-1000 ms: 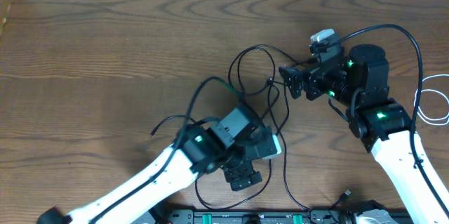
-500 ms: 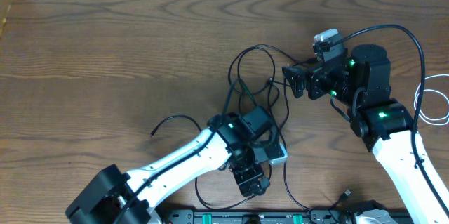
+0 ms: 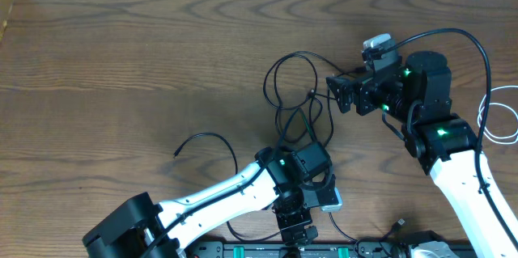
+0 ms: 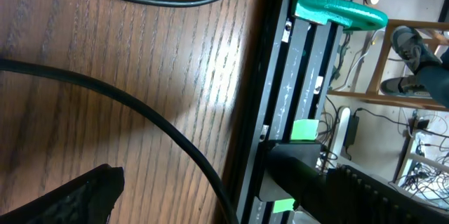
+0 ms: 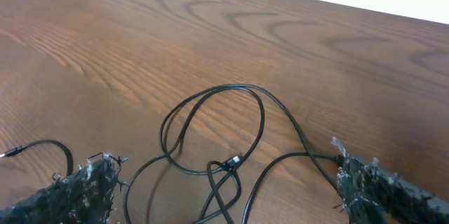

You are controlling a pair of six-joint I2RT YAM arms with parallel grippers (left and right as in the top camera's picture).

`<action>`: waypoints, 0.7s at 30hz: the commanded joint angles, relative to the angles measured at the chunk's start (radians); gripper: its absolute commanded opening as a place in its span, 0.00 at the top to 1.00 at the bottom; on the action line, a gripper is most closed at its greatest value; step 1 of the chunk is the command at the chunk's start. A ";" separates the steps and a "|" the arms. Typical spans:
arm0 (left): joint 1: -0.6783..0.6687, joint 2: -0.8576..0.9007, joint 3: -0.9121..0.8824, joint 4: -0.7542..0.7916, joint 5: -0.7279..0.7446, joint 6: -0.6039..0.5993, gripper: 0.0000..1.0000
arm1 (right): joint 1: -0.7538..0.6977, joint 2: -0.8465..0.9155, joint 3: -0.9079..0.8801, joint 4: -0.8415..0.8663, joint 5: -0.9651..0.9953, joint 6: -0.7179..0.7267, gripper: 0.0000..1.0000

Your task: Untangle cables

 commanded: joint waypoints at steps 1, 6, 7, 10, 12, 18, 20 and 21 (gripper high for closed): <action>-0.002 0.014 -0.044 0.005 -0.009 0.018 0.04 | -0.005 0.002 0.006 -0.005 0.002 0.002 0.01; -0.002 0.014 -0.081 0.025 -0.009 0.018 0.05 | -0.005 0.002 0.006 -0.004 0.002 0.002 0.01; -0.002 0.014 -0.087 0.032 -0.009 0.018 0.05 | -0.005 0.002 0.006 -0.004 0.001 -0.003 0.01; -0.002 0.014 -0.088 0.043 -0.009 0.019 0.09 | -0.005 0.002 0.006 -0.004 0.002 -0.005 0.01; -0.002 0.014 -0.088 0.051 -0.009 0.019 0.37 | -0.005 0.002 0.006 -0.004 0.002 -0.005 0.01; -0.002 0.014 -0.094 0.058 -0.012 0.019 0.92 | -0.005 0.002 0.006 -0.004 0.002 -0.005 0.01; -0.002 0.014 -0.100 0.061 -0.051 0.018 0.93 | -0.005 0.002 0.006 -0.004 0.002 -0.005 0.01; -0.002 0.014 -0.101 0.059 -0.078 0.013 0.92 | -0.005 0.002 0.006 -0.004 0.002 -0.005 0.01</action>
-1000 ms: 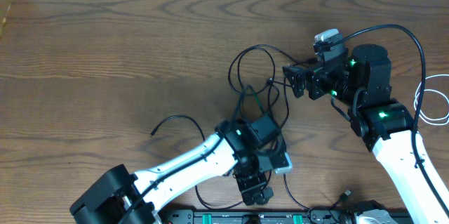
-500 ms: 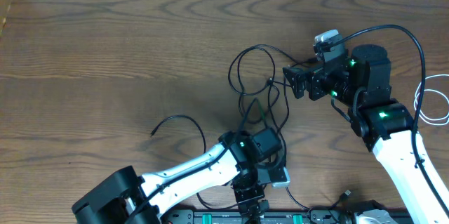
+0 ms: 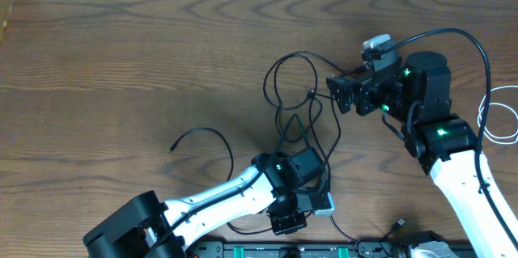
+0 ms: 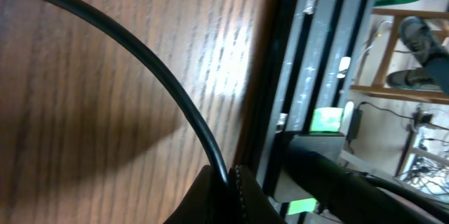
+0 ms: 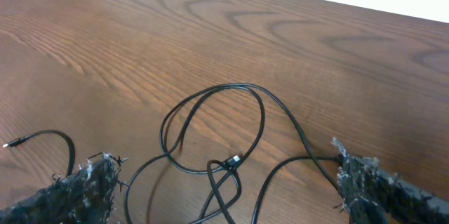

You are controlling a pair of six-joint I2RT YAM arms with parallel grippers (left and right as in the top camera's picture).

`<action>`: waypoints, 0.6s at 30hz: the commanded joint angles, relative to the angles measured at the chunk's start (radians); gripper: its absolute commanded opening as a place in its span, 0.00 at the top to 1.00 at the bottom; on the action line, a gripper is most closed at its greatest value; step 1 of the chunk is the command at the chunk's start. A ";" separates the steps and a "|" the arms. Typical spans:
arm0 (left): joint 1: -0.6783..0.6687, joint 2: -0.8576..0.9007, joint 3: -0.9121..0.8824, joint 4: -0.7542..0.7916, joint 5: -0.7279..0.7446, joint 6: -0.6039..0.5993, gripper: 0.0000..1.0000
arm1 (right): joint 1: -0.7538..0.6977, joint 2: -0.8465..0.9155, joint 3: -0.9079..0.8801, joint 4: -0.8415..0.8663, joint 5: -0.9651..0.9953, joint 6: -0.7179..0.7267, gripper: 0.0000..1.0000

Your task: Untangle cables

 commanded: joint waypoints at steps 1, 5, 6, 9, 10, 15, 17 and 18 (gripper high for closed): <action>-0.002 0.010 -0.018 -0.004 -0.098 0.000 0.93 | -0.005 0.002 0.006 -0.002 0.002 -0.005 0.01; -0.002 0.010 -0.017 -0.005 -0.285 -0.106 0.93 | -0.005 0.002 0.006 -0.002 0.002 -0.005 0.01; -0.002 0.009 -0.017 -0.007 -0.357 -0.157 0.93 | -0.005 0.002 0.006 -0.002 0.002 -0.005 0.01; -0.002 0.006 -0.016 -0.042 -0.627 -0.292 0.92 | -0.005 0.002 0.006 -0.002 0.002 -0.005 0.01; -0.001 0.003 -0.015 -0.058 -0.713 -0.320 0.92 | -0.005 0.002 0.006 -0.002 0.002 -0.005 0.01; -0.002 -0.045 -0.001 -0.079 -0.995 -0.343 0.93 | -0.005 0.002 0.006 -0.001 0.002 -0.005 0.01; -0.001 -0.090 0.007 -0.079 -1.091 -0.342 0.93 | -0.005 0.002 0.006 -0.003 0.002 -0.005 0.01; -0.001 -0.113 0.009 -0.077 -1.127 -0.342 0.93 | -0.005 0.002 0.005 -0.005 0.002 -0.006 0.01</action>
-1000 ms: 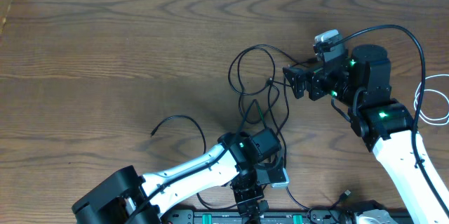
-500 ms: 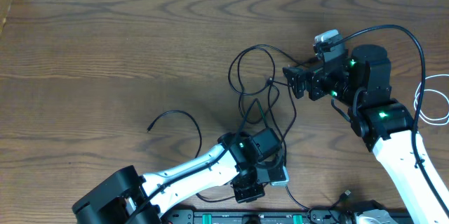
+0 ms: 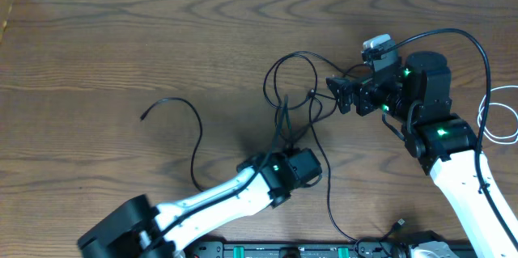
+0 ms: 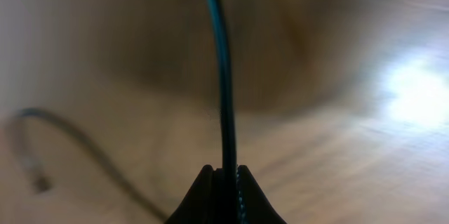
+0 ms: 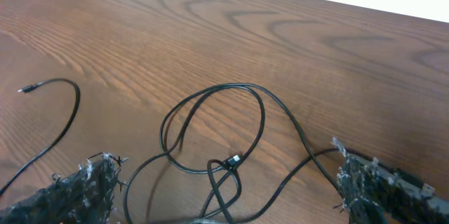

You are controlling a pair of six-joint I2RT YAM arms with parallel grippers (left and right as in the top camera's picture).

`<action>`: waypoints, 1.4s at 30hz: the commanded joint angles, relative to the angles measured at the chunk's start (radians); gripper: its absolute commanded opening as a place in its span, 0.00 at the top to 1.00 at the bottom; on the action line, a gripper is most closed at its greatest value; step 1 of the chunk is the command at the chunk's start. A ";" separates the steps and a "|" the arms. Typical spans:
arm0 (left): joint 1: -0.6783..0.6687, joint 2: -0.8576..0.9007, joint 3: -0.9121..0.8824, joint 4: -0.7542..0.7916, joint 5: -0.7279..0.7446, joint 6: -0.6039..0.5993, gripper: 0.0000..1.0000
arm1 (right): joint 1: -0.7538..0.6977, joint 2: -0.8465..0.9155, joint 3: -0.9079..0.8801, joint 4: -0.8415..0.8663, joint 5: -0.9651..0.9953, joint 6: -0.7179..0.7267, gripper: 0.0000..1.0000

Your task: Untangle cables

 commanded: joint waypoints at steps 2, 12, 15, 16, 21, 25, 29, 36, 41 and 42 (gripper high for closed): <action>-0.001 -0.141 0.013 0.009 -0.342 -0.041 0.93 | -0.005 0.002 0.004 -0.008 0.000 -0.037 0.01; 0.000 -0.483 0.013 0.200 -0.429 0.098 0.93 | -0.005 0.002 0.000 -0.037 -0.198 -0.263 0.01; 0.000 -0.558 0.013 0.296 -0.429 0.198 0.93 | -0.003 0.002 0.000 -0.021 -0.319 -0.297 0.01; 0.000 -0.593 0.013 0.358 -0.429 0.270 0.93 | -0.002 0.002 0.000 -0.001 -0.366 -0.296 0.01; 0.000 -0.642 0.013 0.497 -0.429 0.528 0.93 | -0.002 0.002 0.000 0.091 -0.509 -0.238 0.01; 0.000 -0.642 0.013 0.502 -0.429 0.630 0.93 | -0.002 0.002 0.000 0.160 -0.581 -0.204 0.01; 0.000 -0.643 0.013 0.542 -0.429 0.666 0.93 | -0.002 0.002 0.000 0.190 -0.652 -0.203 0.01; 0.000 -0.643 0.013 0.679 -0.428 0.716 0.93 | -0.002 0.016 0.000 0.191 -0.768 -0.303 0.01; 0.000 -0.643 0.013 0.733 -0.427 0.719 0.92 | 0.032 0.065 -0.001 0.201 -0.880 -0.497 0.01; 0.000 -0.643 0.013 0.739 -0.427 0.719 0.93 | 0.043 0.079 -0.001 0.219 -0.880 -0.507 0.01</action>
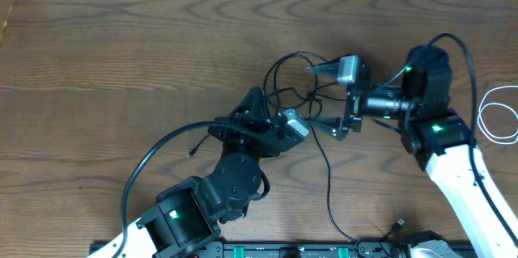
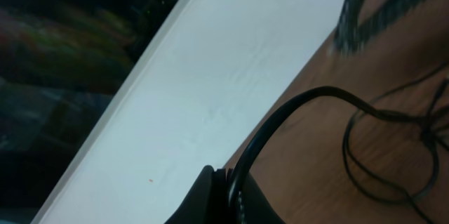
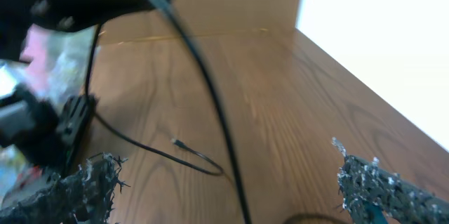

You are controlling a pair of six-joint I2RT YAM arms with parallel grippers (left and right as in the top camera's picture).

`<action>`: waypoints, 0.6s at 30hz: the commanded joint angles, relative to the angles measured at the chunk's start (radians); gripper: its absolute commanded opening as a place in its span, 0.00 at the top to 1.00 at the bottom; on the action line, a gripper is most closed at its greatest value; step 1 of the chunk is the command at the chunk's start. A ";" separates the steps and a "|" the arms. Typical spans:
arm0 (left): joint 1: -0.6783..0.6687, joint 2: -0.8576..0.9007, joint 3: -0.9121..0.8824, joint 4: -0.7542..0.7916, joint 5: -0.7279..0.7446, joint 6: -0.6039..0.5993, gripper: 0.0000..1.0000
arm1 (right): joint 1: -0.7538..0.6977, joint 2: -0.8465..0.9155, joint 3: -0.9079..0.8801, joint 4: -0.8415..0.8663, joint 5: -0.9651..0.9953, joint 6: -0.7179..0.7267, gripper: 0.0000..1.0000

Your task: Untangle cables

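Thin black cables form a tangle of loops (image 1: 295,80) at the table's middle. My left gripper (image 1: 257,103) is raised beside the tangle and shut on one black cable (image 2: 295,104), which arcs from its fingers (image 2: 210,189) to the loops (image 2: 393,147). The same cable sweeps back to the front left (image 1: 142,173). A loose plug end (image 1: 192,153) lies left of the arm. My right gripper (image 1: 328,96) faces left at the tangle, open, its fingers (image 3: 84,185) wide apart with the lifted cable (image 3: 210,104) passing between them untouched.
A white cable coil (image 1: 498,116) lies at the table's right edge. A black rail runs along the front edge (image 1: 324,251). A cardboard wall (image 3: 231,3) stands at the far left, and a white wall (image 2: 210,90) runs behind the table.
My left gripper, then low on the table in front of the tangle, is now lifted beside it, still shut on the cable. The plug end lies nearer. My right gripper has turned leftward, still open.
My left gripper stood open at the front edge by a black cable. Then it was shut on that cable. Later the cable's free end lay farther left. Now the cable is held up by the tangle, and the right gripper has stayed open throughout.
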 commanded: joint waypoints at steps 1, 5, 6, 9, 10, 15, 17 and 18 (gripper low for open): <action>0.000 -0.007 0.012 0.024 -0.011 0.014 0.92 | 0.039 0.050 0.002 0.042 -0.092 -0.133 0.01; 0.000 -0.007 0.012 0.041 0.028 0.013 0.93 | 0.081 0.106 0.002 0.156 -0.092 -0.115 0.01; 0.000 -0.007 0.012 0.049 0.055 0.013 0.93 | 0.092 0.118 0.002 0.187 -0.092 -0.097 0.01; 0.000 -0.006 0.012 0.090 0.076 -0.007 0.92 | 0.129 0.157 0.002 0.296 -0.091 -0.016 0.01; 0.000 -0.006 0.012 0.112 0.069 -0.018 0.93 | 0.150 0.175 0.002 0.349 -0.090 0.033 0.01; 0.026 -0.006 0.012 0.210 -0.066 -0.145 0.93 | 0.200 0.193 0.002 0.436 0.028 0.188 0.01; 0.048 -0.006 0.012 0.245 -0.113 -0.212 0.93 | 0.219 0.193 0.002 0.463 0.084 0.256 0.01; 0.058 -0.006 0.012 0.254 -0.116 -0.237 0.93 | 0.228 0.193 0.002 0.476 0.096 0.277 0.01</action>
